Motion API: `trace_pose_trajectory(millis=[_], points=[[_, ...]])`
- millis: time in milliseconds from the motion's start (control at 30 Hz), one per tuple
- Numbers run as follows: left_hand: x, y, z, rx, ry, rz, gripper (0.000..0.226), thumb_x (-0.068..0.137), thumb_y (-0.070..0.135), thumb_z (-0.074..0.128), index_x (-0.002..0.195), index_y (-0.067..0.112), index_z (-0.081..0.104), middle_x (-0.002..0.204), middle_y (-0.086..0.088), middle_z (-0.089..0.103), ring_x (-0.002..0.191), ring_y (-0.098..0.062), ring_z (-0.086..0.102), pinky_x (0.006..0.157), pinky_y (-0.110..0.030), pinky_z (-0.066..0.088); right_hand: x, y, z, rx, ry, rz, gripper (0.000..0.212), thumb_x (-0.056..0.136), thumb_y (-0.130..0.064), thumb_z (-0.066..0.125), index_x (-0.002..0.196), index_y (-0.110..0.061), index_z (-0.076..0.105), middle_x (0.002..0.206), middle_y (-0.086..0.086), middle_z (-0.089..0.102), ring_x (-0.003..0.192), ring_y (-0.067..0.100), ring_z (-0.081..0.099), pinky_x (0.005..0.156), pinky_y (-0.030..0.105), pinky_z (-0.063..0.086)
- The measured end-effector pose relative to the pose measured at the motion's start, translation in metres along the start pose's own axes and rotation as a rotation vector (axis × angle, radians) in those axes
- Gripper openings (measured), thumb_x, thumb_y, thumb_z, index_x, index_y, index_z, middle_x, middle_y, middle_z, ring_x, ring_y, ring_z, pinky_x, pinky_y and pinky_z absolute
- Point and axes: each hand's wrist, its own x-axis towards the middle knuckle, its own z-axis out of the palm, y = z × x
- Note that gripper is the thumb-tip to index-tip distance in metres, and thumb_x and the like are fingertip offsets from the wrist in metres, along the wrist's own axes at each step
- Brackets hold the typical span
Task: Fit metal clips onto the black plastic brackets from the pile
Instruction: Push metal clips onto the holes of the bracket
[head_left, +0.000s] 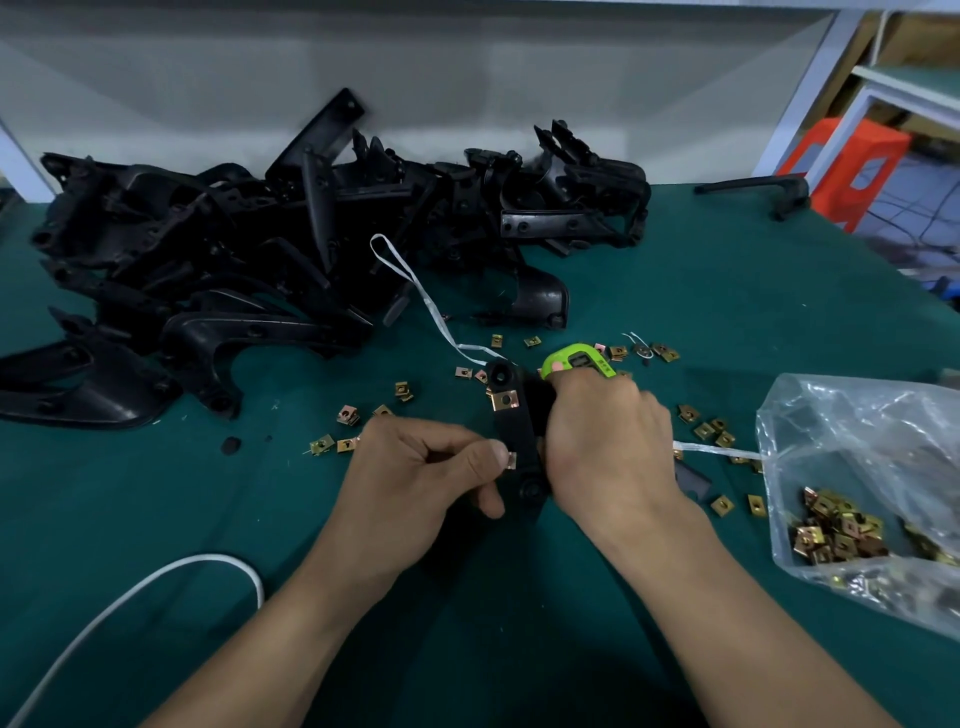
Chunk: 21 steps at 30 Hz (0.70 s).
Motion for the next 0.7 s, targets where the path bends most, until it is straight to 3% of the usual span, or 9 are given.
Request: trace_pose_trajectory(millis=[133, 267, 433, 533, 700], points=[[-0.002, 0.001, 0.006, -0.031, 0.012, -0.023, 0.036, 0.089, 0.026, 0.072, 0.054, 0.017, 0.073, 0.054, -0.005, 0.068, 0.056, -0.007, 0.056, 0.061, -0.014, 0.046, 0.0, 0.0, 0.0, -0.009, -0.033, 0.019, 0.025, 0.079, 0.0, 0.047, 0.084, -0.024, 0.052, 0.077, -0.003, 0.05, 0.078, 0.038, 0.062, 0.064, 0.034, 0.032], [-0.006, 0.005, 0.011, -0.064, 0.067, -0.059, 0.043, 0.093, 0.015, 0.071, 0.05, 0.015, 0.069, 0.049, -0.004, 0.063, 0.051, -0.008, 0.051, 0.056, -0.015, 0.044, 0.0, -0.002, -0.002, -0.006, -0.05, 0.038, 0.024, 0.079, 0.0, 0.048, 0.081, -0.024, 0.045, 0.077, -0.002, 0.051, 0.079, 0.038, 0.063, 0.064, 0.034, 0.032], [-0.011, 0.003, 0.032, -0.249, 0.259, -0.136, 0.05, 0.092, 0.015, 0.067, 0.042, 0.015, 0.06, 0.043, -0.003, 0.052, 0.047, -0.008, 0.043, 0.05, -0.013, 0.038, 0.0, -0.005, -0.001, 0.025, -0.043, 0.07, 0.025, 0.078, 0.001, 0.05, 0.077, -0.022, 0.041, 0.075, 0.001, 0.054, 0.064, 0.032, 0.045, 0.062, 0.034, 0.032], [-0.014, -0.001, 0.034, -0.123, 0.255, -0.096, 0.052, 0.094, 0.022, 0.069, 0.044, 0.015, 0.059, 0.042, -0.002, 0.052, 0.046, -0.009, 0.042, 0.05, -0.015, 0.037, -0.002, -0.004, 0.001, 0.001, -0.003, 0.044, 0.028, 0.079, 0.002, 0.044, 0.071, -0.023, 0.034, 0.069, -0.002, 0.05, 0.059, 0.028, 0.039, 0.06, 0.034, 0.03], [-0.01, -0.002, 0.026, -0.002, 0.16, -0.077, 0.05, 0.093, 0.036, 0.068, 0.052, 0.007, 0.063, 0.04, -0.003, 0.051, 0.043, -0.008, 0.038, 0.046, -0.018, 0.034, 0.0, -0.001, 0.003, -0.009, -0.009, 0.039, 0.023, 0.081, 0.0, 0.045, 0.082, -0.023, 0.047, 0.075, -0.002, 0.053, 0.075, 0.036, 0.062, 0.062, 0.034, 0.031]])
